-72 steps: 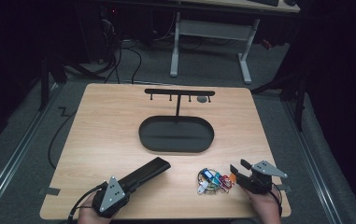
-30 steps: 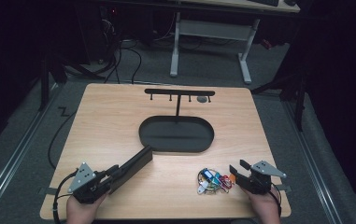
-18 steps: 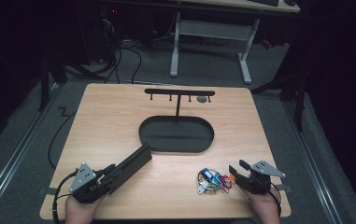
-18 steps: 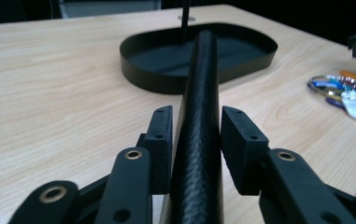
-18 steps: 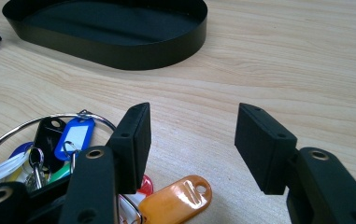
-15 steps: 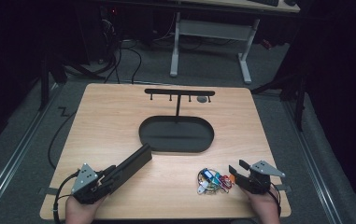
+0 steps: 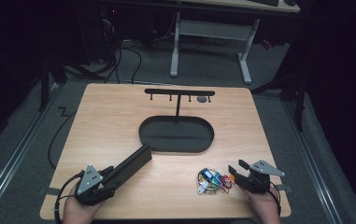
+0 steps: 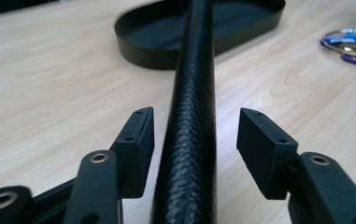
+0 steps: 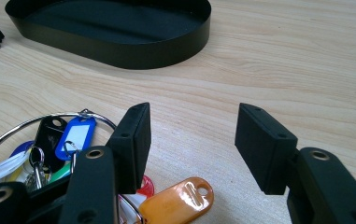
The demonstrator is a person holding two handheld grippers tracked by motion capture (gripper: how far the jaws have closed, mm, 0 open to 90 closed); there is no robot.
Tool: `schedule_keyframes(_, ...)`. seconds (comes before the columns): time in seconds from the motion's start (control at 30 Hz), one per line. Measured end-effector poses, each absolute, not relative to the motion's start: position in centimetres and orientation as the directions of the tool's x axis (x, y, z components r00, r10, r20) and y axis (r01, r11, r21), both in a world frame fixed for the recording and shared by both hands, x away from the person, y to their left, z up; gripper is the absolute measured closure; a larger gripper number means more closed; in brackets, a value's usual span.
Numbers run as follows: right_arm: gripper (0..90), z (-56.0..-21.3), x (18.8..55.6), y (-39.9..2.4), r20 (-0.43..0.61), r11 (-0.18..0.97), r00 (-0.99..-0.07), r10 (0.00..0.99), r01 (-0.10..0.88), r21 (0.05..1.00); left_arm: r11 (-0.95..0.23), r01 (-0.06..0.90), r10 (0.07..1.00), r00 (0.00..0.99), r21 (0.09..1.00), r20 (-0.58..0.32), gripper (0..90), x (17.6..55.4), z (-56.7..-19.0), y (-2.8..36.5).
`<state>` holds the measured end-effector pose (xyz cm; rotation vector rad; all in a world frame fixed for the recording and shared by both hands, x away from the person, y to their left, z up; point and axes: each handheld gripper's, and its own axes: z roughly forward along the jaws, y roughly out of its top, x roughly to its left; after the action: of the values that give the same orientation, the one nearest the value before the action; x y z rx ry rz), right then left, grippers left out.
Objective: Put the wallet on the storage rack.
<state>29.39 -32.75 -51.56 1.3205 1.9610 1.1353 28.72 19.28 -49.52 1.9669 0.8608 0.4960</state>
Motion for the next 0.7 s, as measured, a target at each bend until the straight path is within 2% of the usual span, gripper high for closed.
schedule_keyframes(0.2,46.4,-51.5,29.4,-32.7,0.037,0.175,-0.394,0.918,0.488,0.855,-0.401,0.39,0.744,0.666,0.829,0.046,44.7,28.7,-48.7,19.2)
schedule_keyframes(0.3,46.3,-51.5,29.2,-32.7,0.033,0.181,-0.399,0.916,0.486,0.855,-0.403,0.425,0.745,0.666,0.81,0.022,43.8,28.8,-48.4,19.2)
schedule_keyframes(0.4,46.3,-51.5,29.1,-33.0,0.039,0.175,-0.397,0.917,0.488,0.855,-0.435,0.451,0.745,0.666,0.78,0.03,44.2,29.0,-48.3,18.7)
schedule_keyframes(0.7,46.2,-51.8,28.8,-33.3,0.063,0.165,-0.411,0.91,0.497,0.852,-0.54,0.45,0.712,0.695,0.711,0.101,48.2,29.7,-47.0,17.7)
